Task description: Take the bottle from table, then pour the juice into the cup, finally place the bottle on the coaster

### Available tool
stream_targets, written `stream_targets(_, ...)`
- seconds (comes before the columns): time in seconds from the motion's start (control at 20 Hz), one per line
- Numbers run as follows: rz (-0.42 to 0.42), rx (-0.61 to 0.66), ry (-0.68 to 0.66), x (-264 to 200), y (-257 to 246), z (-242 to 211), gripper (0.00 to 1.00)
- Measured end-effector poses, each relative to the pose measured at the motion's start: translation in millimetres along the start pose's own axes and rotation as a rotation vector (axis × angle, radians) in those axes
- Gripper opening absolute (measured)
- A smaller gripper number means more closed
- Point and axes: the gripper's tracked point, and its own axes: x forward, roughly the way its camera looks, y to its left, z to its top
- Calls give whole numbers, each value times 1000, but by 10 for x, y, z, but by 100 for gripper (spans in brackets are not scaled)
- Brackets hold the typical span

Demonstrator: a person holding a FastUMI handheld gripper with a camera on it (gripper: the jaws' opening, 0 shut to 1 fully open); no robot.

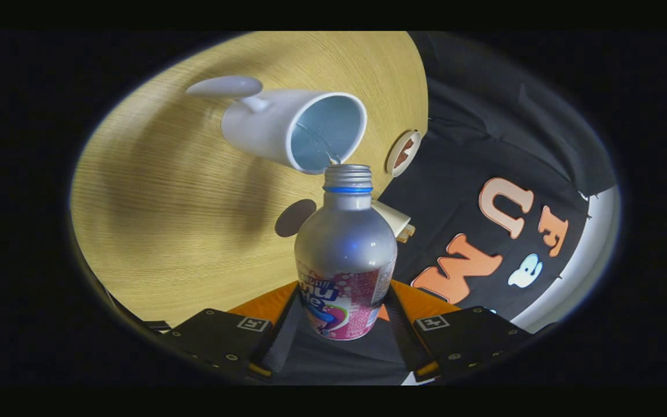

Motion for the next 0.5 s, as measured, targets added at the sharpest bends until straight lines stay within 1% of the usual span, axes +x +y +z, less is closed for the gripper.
stream_targets(0.5,-10,-58,-2,-70,-109,42,76)
